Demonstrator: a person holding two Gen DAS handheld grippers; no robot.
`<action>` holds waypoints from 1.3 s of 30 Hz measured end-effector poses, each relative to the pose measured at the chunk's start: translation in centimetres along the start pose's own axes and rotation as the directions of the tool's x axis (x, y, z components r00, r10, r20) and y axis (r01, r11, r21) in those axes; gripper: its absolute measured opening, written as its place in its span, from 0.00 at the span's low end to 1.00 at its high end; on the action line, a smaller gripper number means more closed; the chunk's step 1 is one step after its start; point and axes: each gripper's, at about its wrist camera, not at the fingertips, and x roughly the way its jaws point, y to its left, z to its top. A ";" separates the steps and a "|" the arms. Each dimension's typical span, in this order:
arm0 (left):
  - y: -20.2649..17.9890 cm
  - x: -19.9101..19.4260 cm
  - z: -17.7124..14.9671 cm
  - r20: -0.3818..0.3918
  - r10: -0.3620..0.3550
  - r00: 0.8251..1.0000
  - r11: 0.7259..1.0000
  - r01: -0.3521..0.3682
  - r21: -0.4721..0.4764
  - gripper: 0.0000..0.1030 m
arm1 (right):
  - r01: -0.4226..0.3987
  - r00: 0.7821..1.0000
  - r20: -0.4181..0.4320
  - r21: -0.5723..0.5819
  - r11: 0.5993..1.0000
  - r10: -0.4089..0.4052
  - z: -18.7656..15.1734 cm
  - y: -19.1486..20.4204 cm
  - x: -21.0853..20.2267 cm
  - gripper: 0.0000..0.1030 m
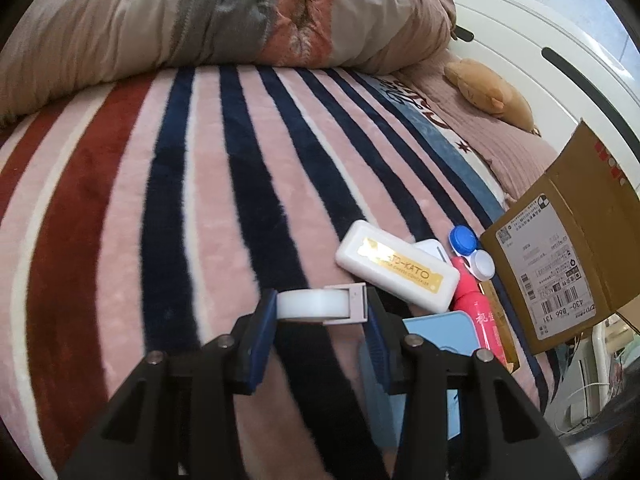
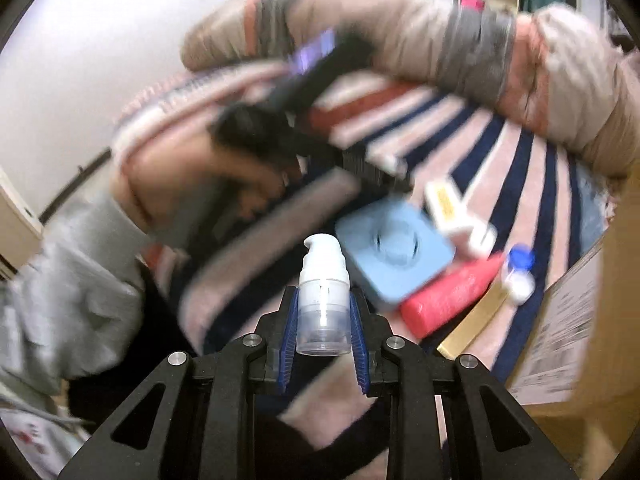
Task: Organize rigid objects
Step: 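Carry pump bottle into the box with right tool while left drops dispenser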
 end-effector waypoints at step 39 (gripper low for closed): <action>-22.7 -11.3 7.9 0.042 -0.067 0.997 0.899 0.042 0.436 0.80 | 0.406 0.849 0.220 0.311 0.859 -0.480 -5.1 -10.7 -16.2 1.00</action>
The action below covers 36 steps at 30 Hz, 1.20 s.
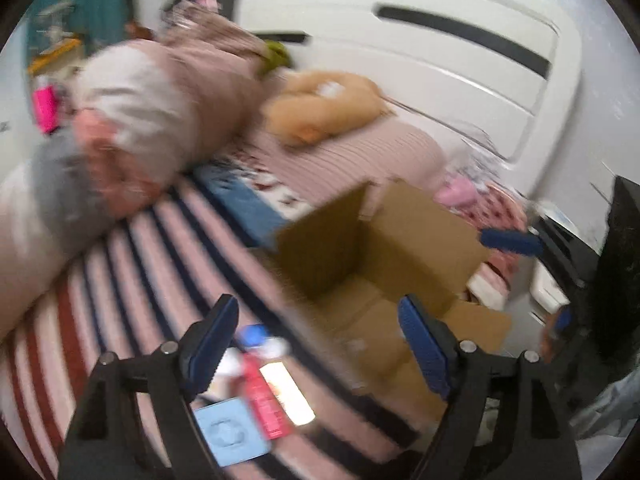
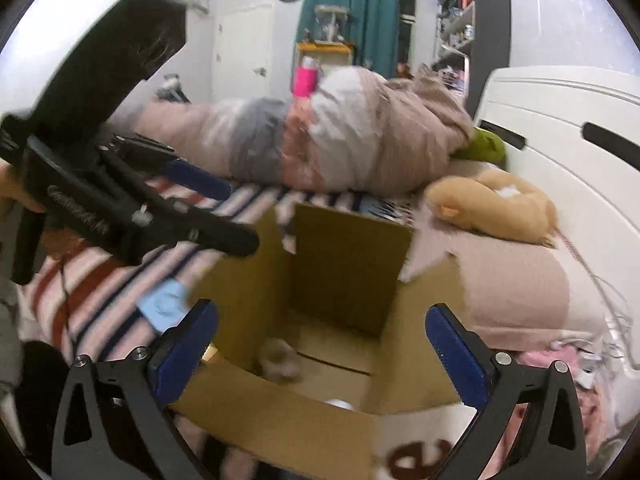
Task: Organize rigid objects
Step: 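Carry pump bottle into the box with right tool while left drops dispenser, then grasp the light-blue square case with the right tool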
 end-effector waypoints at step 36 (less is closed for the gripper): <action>21.0 -0.1 -23.0 -0.010 0.177 0.984 0.835 -0.155 -0.528 0.82 | -0.294 0.790 -0.548 0.054 0.954 0.274 -2.0 19.3 24.5 0.93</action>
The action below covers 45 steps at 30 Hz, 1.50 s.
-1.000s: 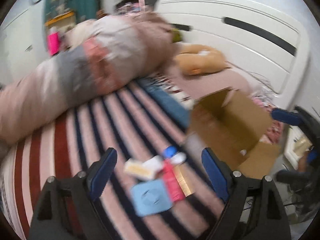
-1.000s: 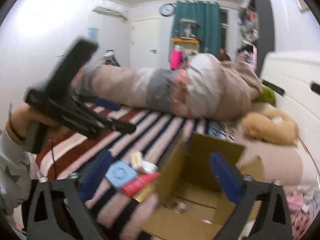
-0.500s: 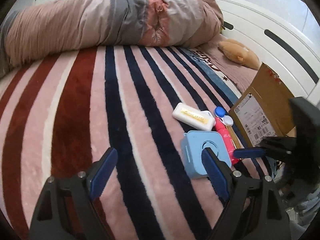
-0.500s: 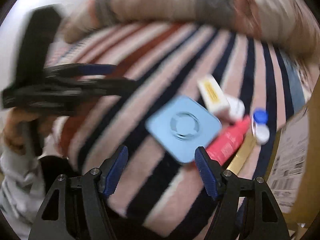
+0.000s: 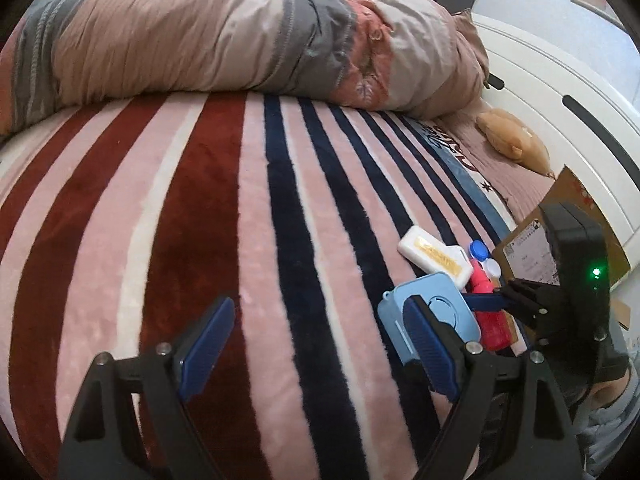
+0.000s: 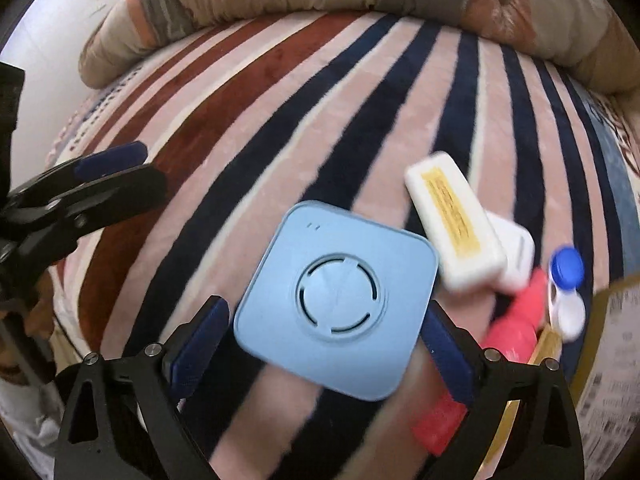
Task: Organize rigid objects
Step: 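Grasp the light-blue square case with the right tool, then lower the blue case into the cardboard box and open the right tool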
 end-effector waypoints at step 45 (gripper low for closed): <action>-36.3 1.9 7.3 -0.324 -0.342 0.882 0.760 0.462 0.457 0.46 | 0.124 0.943 0.290 0.145 0.982 -0.161 -9.1 -15.1 -22.2 0.79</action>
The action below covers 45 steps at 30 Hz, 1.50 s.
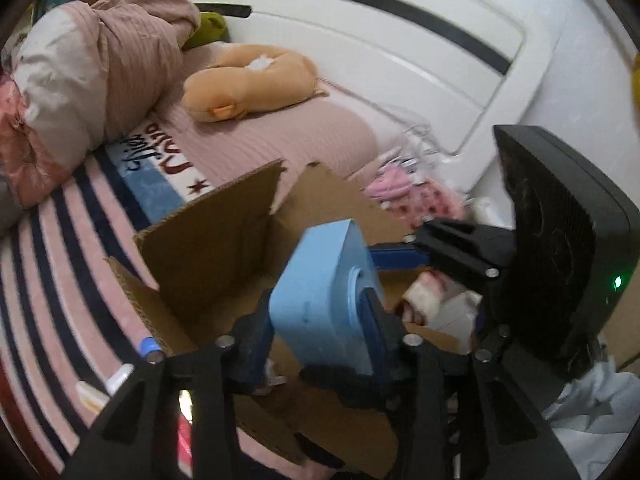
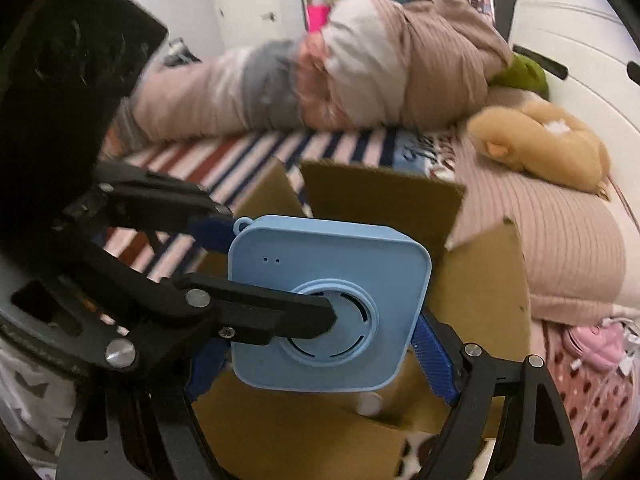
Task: Organize rigid objects
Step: 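Lower the blue case into the cardboard box and open the right tool, then grasp the pink spray bottle with the right tool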
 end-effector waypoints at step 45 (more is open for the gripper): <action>18.9 -7.9 -21.2 0.153 0.385 0.910 0.881 -0.312 -0.356 0.72 | 0.036 0.975 -0.213 -0.092 0.995 -0.055 -2.0 14.7 17.0 0.54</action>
